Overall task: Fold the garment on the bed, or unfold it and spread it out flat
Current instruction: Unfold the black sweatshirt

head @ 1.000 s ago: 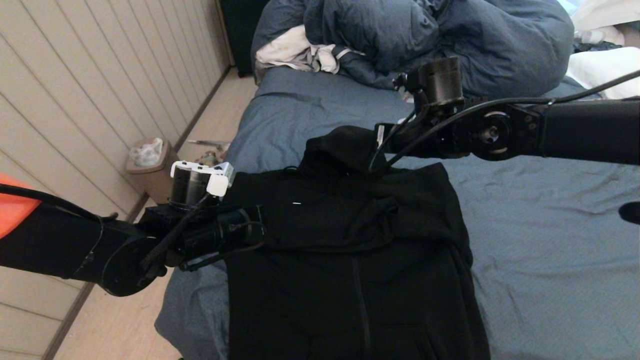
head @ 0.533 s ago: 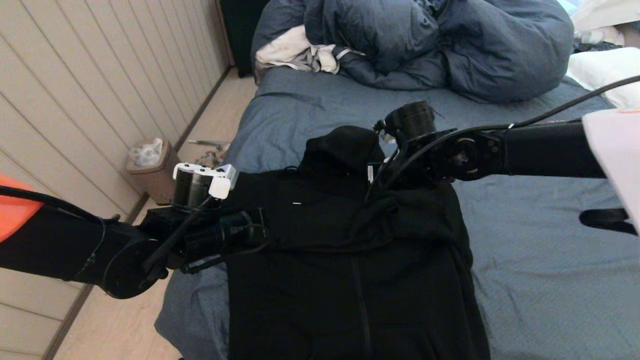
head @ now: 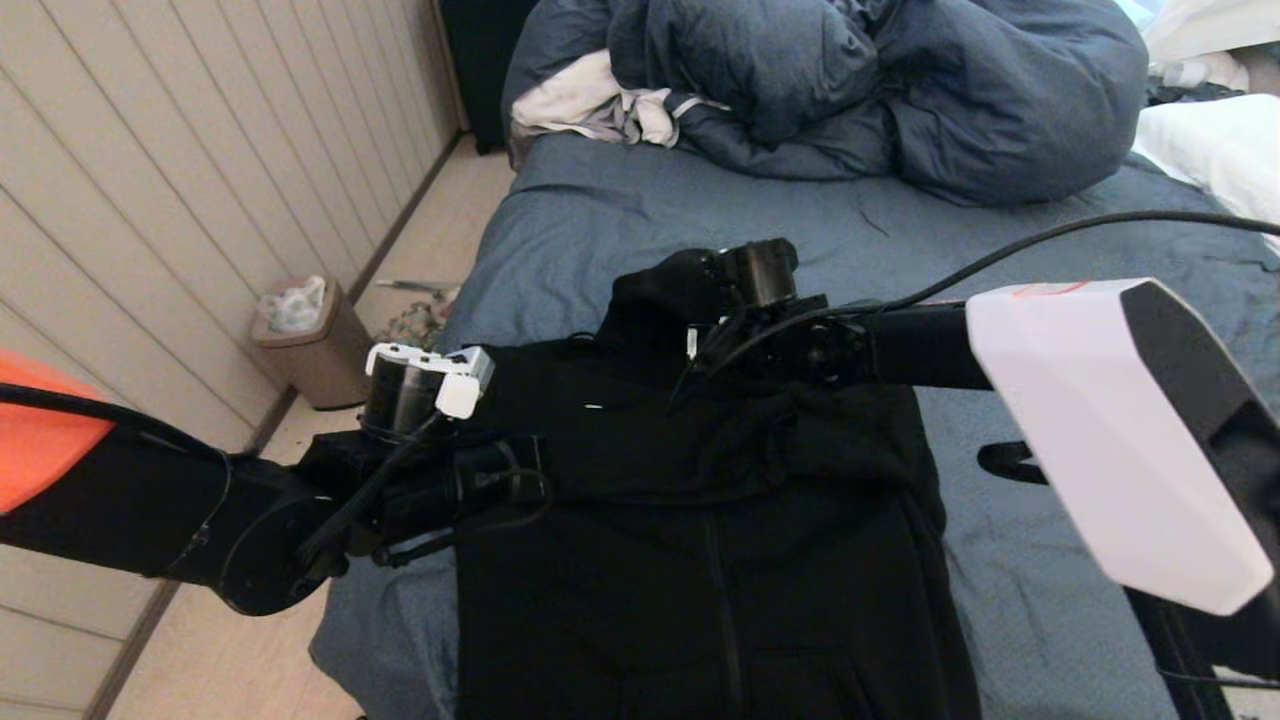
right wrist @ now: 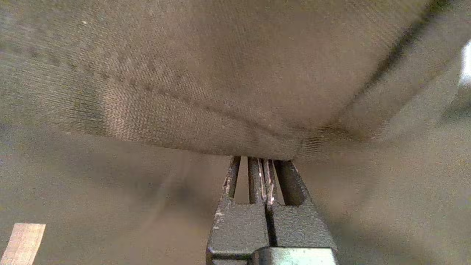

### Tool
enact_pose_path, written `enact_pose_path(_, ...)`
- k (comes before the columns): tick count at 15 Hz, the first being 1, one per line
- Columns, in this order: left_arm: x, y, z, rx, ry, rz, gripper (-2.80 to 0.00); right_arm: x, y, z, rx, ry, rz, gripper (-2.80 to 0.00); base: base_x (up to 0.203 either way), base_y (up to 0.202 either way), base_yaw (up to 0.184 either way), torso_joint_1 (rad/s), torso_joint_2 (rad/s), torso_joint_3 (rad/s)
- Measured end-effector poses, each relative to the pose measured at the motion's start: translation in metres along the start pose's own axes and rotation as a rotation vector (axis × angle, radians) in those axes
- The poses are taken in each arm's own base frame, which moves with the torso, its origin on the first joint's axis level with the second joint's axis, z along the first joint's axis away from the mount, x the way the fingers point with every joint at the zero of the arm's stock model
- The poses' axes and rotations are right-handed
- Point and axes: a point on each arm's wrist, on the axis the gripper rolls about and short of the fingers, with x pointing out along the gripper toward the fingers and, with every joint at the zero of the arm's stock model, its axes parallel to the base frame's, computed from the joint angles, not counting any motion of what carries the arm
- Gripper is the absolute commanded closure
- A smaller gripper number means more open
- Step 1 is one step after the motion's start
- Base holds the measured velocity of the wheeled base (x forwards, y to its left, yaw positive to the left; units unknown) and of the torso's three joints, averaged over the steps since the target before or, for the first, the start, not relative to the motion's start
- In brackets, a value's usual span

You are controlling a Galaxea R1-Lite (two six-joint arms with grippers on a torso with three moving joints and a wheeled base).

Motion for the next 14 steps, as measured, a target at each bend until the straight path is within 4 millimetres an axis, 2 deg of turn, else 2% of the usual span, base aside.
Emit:
enact_pose_path(4,0.007,-0.004,-0.007,0.013,-0.042,-0.032,0.0,0.028,0.005,0.0,-0.022,-0.361,-0.246,0.0,0.0,0.0,0.0,0.0,0.0,0.0)
enact_pose_path(8,0.01,-0.005,-0.014,0.02,-0.033,-0.037,0.0,0.024,-0.002,0.016,-0.03,-0.634,-0.449,0.0,0.0,0.0,0.0,0.0,0.0,0.0)
enact_pose_path(10,0.011,-0.005,-0.015,0.021,-0.03,-0.038,0.0,0.02,-0.005,0.021,-0.067,-0.719,-0.497,0.0,0.0,0.0,0.0,0.0,0.0,0.0)
enact_pose_path(14,0.01,-0.005,-0.015,0.021,-0.034,-0.038,0.0,0.022,-0.005,0.017,-0.079,-0.724,-0.509,0.0,0.0,0.0,0.0,0.0,0.0,0.0)
